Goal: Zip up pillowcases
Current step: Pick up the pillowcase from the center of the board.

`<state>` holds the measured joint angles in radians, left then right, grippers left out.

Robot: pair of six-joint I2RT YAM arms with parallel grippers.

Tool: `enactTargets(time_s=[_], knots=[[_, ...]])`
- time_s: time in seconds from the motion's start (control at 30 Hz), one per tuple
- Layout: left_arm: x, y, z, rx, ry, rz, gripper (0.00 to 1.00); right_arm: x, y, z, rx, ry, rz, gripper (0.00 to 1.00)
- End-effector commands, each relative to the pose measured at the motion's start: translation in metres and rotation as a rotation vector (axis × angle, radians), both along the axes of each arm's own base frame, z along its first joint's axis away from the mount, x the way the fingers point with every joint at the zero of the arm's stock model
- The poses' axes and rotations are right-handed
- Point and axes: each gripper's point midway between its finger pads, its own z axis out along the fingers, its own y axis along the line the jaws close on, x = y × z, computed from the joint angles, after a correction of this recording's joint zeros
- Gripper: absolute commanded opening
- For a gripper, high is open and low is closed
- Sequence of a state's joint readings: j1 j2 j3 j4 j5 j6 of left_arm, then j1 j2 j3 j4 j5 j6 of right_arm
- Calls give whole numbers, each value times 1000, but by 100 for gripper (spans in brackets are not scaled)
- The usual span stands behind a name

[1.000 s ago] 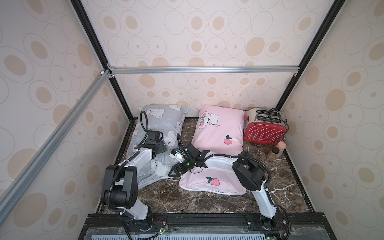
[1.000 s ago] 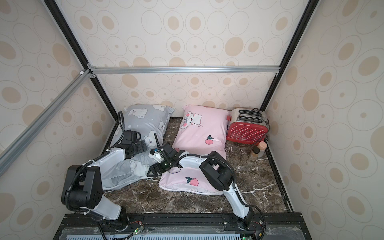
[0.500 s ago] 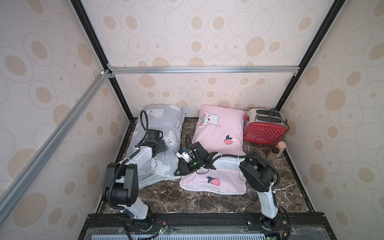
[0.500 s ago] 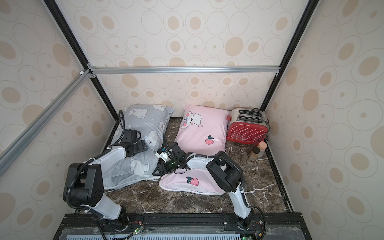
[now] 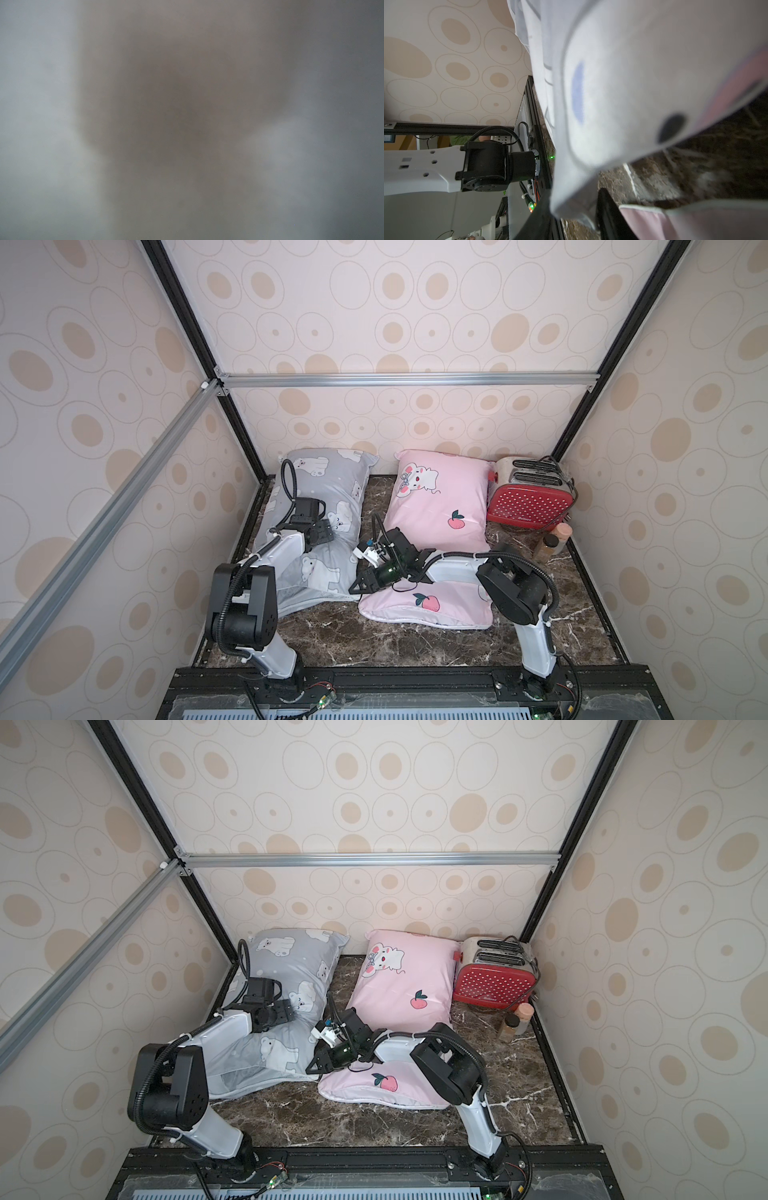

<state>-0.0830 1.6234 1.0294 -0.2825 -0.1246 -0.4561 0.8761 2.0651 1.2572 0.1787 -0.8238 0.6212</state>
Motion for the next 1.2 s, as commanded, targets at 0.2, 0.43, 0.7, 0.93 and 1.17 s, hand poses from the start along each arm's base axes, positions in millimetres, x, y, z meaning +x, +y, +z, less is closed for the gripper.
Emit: enactTargets(time_s=[0.2, 0.43, 0.7, 0.93, 1.17], knots=[[32, -10, 7, -61, -87, -13, 93, -15, -2, -16, -9, 40, 9, 35], [30, -9, 5, -55, -76, -14, 93, -16, -3, -16, -3, 42, 2, 30], [30, -10, 6, -59, -74, -23, 93, -15, -9, -13, -3, 36, -10, 32], [30, -11, 7, -58, -72, -28, 93, -12, -14, -13, 0, 33, -26, 31], [29, -11, 6, -60, -71, -29, 93, -5, -12, -9, 14, 14, -42, 21]])
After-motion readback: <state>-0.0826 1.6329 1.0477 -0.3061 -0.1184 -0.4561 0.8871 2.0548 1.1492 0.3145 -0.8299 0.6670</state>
